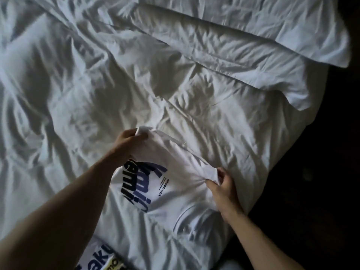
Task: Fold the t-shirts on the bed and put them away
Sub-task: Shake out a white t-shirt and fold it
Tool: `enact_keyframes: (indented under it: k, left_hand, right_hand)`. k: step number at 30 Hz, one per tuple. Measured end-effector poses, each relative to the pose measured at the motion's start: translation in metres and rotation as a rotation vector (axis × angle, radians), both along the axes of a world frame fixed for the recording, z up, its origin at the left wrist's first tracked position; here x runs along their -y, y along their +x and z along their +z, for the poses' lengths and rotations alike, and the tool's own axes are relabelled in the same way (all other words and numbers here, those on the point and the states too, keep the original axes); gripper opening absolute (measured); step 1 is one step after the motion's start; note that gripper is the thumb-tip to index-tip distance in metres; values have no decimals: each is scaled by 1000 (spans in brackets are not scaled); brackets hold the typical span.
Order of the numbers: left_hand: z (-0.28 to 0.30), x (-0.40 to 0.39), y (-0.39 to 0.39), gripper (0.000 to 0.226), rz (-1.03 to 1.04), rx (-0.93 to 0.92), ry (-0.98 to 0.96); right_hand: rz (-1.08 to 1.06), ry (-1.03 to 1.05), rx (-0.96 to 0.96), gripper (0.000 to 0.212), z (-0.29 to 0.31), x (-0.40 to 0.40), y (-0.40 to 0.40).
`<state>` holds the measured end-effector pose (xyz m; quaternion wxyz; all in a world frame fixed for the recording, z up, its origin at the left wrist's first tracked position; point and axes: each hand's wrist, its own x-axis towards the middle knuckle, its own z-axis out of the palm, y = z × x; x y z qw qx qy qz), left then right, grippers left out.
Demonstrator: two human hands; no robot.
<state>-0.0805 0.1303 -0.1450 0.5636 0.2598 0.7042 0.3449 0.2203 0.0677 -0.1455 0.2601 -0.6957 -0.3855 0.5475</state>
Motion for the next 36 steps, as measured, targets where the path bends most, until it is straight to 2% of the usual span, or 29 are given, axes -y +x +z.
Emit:
enact_keyframes:
  k: [2, 3, 5, 6, 8, 11, 13, 16, 19, 21, 23, 26, 28, 29, 30, 32, 34, 36]
  left_hand:
    - [-1, 0, 2, 26, 61, 3, 10]
    - [-3, 0, 2, 26, -2, -50, 18]
    - [-9, -1, 5, 28, -150, -195, 26]
    - [-14, -4, 7, 26, -163, -264, 15]
    - [-23, -13, 9, 17, -156, -404, -27]
    - [-29, -24, 17, 27, -148, -545, -99]
    - [-30, -25, 18, 35, -119, -604, -109]
    - [-29, -22, 19, 35, -172, -603, -70]
    - [-29, -23, 23, 49, -296, -590, -37]
    - [-32, -29, 25, 40, -316, -626, -63]
    - [-34, -32, 26, 27, -305, -632, -66]
    - [-36, -24, 24, 23, -228, -638, 33]
    - [-34, -18, 21, 26, -172, -561, 72]
    - [-33, -15, 18, 31, -194, -533, 63]
    - [-32, -13, 16, 40, -256, -532, 42]
    - [-32, -8, 13, 64, -459, -646, -34]
    - [-30, -6, 14, 82, -618, -771, -96]
    - [-27, -7, 19, 72, -624, -709, -105]
  right_hand:
    - [14, 100, 49, 19, 2, 2, -2]
    - [4, 108, 63, 18, -2, 2, -4]
    - [-67, 7, 26, 37, -4, -1, -7]
    - [-105, -46, 10, 40, -8, -4, -7]
    - [-58, -66, 111, 18, -11, -16, -2]
    - [57, -75, 325, 38, -18, -27, 5]
    - [155, -38, 454, 37, -21, -26, 5]
    - [162, -11, 494, 20, -22, -25, 7]
    - [165, 4, 415, 33, -24, -25, 5]
    - [222, 2, 400, 43, -30, -21, 5]
    - [241, -20, 470, 36, -32, -18, 5]
    - [35, 25, 424, 17, -28, -14, 5]
    - [-103, 87, 375, 9, -24, -9, 2]
    - [-150, 94, 367, 16, -23, -5, 0]
    - [-167, 65, 386, 32, -23, -1, -1]
    - [-124, -105, 459, 62, -21, 6, -3]
    - [-120, -301, 436, 81, -19, 7, -8]
    - [-157, -336, 342, 88, -21, 4, -14]
